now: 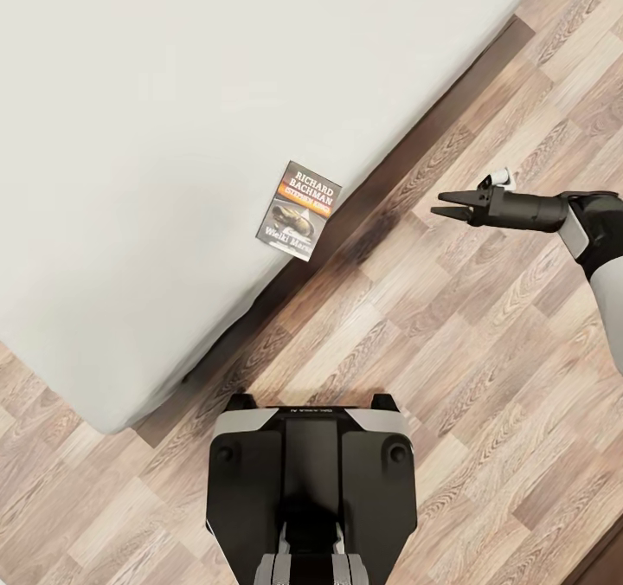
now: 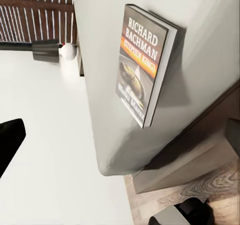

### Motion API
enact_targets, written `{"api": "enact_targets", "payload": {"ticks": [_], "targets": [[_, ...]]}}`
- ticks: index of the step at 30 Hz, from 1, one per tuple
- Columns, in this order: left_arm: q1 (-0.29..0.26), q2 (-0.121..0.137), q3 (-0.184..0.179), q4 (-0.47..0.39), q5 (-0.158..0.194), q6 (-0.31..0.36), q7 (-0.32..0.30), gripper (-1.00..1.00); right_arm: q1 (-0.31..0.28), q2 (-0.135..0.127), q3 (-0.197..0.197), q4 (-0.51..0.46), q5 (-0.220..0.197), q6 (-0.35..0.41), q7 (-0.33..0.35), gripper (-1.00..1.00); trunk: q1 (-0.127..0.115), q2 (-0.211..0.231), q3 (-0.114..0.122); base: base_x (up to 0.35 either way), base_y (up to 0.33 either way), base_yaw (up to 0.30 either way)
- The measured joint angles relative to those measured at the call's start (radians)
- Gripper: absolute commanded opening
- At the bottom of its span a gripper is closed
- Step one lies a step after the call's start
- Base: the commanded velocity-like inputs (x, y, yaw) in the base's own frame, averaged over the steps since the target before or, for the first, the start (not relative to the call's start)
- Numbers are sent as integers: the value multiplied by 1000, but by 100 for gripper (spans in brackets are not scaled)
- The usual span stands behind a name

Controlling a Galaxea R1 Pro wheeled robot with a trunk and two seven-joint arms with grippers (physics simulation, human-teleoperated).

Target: In the bedroom, move the book from the bed onto either nightstand, and place the two sandals side by side next to the bed.

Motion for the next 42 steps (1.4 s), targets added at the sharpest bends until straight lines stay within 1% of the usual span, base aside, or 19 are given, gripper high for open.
{"api": "enact_targets", "payload": {"ticks": [4,11,17,22,29,42], "targets": [[0,0,0,0,0,0,2,100,0,-7,0,0,1,-1,0,100,15,-28,-13,0,0,0],[0,0,0,0,0,0,3,100,0,-11,1,-1,1,-1,0,100,42,-77,-35,0,0,0],[0,0,0,0,2,0,3,100,1,-9,3,-1,2,-4,0,100,65,-119,-53,0,0,0],[0,0,0,0,1,0,3,100,1,-6,14,0,3,-17,0,100,65,-119,-53,0,0,0],[0,0,0,0,1,0,3,100,1,0,37,3,6,-27,1,100,92,-168,-75,0,0,0],[0,0,0,0,1,0,3,100,2,4,46,6,6,-32,1,100,142,-259,-116,0,0,0]]}}
